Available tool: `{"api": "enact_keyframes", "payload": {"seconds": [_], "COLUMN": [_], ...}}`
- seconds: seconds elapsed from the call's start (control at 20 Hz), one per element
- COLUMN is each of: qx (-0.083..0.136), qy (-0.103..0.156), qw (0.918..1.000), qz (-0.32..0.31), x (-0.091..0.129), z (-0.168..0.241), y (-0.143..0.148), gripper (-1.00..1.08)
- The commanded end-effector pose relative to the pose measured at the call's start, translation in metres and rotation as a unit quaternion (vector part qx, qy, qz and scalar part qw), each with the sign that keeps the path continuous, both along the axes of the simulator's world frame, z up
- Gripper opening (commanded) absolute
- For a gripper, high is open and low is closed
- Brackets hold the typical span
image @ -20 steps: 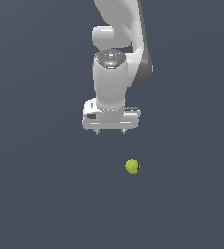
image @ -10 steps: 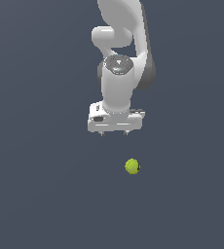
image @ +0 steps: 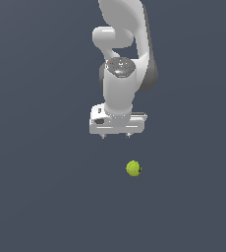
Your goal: Pick up the object and move it to a goal position.
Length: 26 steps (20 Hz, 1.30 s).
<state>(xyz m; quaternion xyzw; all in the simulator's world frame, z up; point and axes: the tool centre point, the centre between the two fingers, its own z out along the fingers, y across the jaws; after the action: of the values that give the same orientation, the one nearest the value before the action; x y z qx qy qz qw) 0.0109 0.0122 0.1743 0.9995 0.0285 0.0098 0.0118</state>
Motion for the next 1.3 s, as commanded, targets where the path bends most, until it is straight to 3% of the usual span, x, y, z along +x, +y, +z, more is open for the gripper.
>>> {"api": "enact_keyframes", "payload": {"seconds": [0.0, 0.6, 0.9, 1.25], "qx": [0.001, 0.007, 0.011, 0.013], "qy": [0.000, 0.001, 0.002, 0.004], "qw": [0.9999, 0.9932, 0.9820, 0.9626], "qz": [-0.010, -0.116, -0.188, -0.271], "x": [0.003, 0.029, 0.046, 0.063], "z": [-0.002, -0.021, -0.037, -0.056], "y": [0.002, 0.021, 0.036, 0.055], "gripper": [1.00, 1.00, 1.00, 1.00]}}
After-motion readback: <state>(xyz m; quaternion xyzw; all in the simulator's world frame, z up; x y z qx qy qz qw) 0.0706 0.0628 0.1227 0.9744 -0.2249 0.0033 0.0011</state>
